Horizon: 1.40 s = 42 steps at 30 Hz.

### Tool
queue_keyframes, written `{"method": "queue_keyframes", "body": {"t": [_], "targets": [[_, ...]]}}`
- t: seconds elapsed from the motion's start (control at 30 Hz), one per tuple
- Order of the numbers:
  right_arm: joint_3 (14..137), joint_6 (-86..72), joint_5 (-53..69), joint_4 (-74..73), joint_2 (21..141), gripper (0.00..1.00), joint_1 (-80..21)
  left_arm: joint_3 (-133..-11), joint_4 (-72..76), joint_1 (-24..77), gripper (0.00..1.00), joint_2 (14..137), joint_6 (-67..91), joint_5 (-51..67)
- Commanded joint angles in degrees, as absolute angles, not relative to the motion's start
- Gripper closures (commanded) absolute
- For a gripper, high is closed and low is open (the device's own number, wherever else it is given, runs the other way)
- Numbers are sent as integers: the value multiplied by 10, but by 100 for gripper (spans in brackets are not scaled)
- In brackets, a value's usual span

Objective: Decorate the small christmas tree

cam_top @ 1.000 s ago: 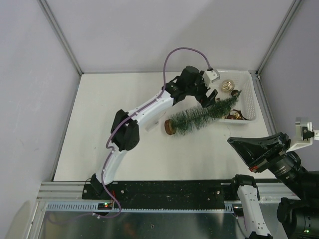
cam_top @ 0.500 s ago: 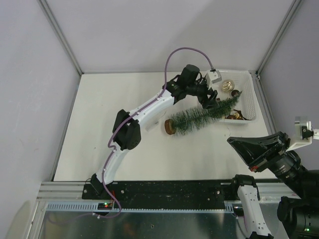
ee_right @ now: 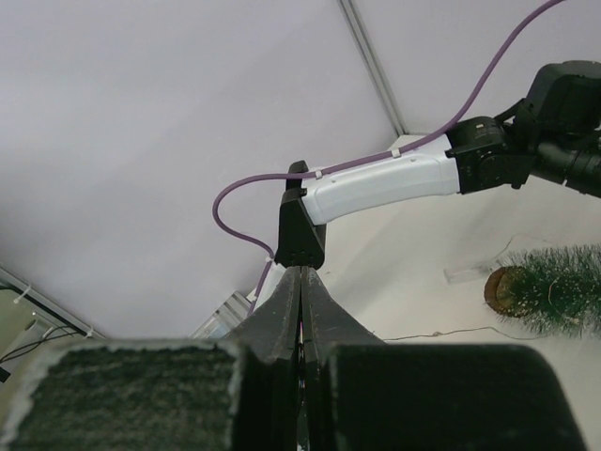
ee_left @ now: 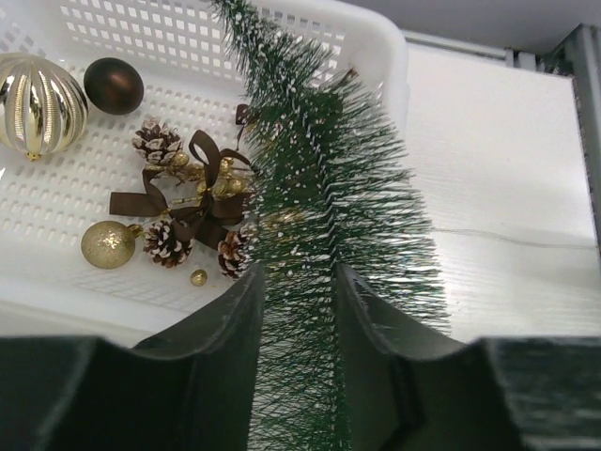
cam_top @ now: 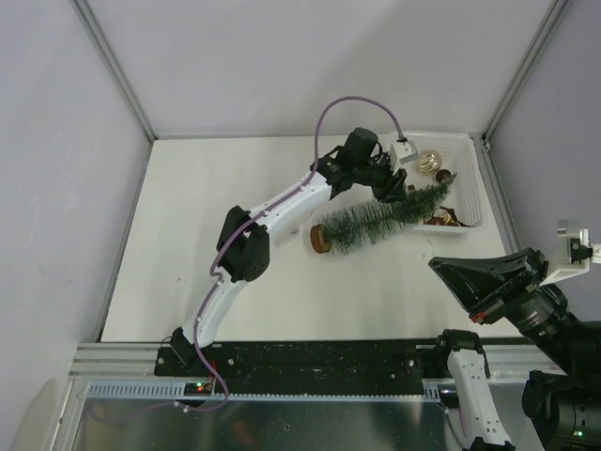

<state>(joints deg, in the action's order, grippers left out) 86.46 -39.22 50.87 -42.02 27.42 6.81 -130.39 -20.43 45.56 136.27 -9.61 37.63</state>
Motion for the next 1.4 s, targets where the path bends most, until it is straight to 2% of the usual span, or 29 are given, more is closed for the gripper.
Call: {"method": "queue_keyframes", "body": {"t": [0.0, 0.1, 0.2, 0.47, 0.77, 0.9, 1.13, 1.37], "targets": [[867, -394, 509, -394, 287, 100, 67, -1330, -200, 460, 68, 1367, -112, 369], [866, -394, 505, -390, 288, 100, 68, -1336, -199, 461, 91, 1370, -114, 357], [867, -393, 501, -387, 290, 100, 70, -1345, -199, 457, 99, 1361, -110, 344], [866, -427, 498, -332, 301, 100, 88, -1303, -193, 408, 100, 1262, -63, 345], [854, -507, 500, -238, 327, 100, 110, -1054, -153, 355, 100, 1062, -28, 323], [861, -528, 501, -217, 343, 100, 110, -990, -145, 341, 100, 1007, 10, 307], [875, -526, 486, -219, 379, 100, 109, -905, -144, 337, 100, 942, 36, 275], [788, -509, 441, -189, 376, 100, 103, -889, -121, 335, 100, 941, 77, 219]]}}
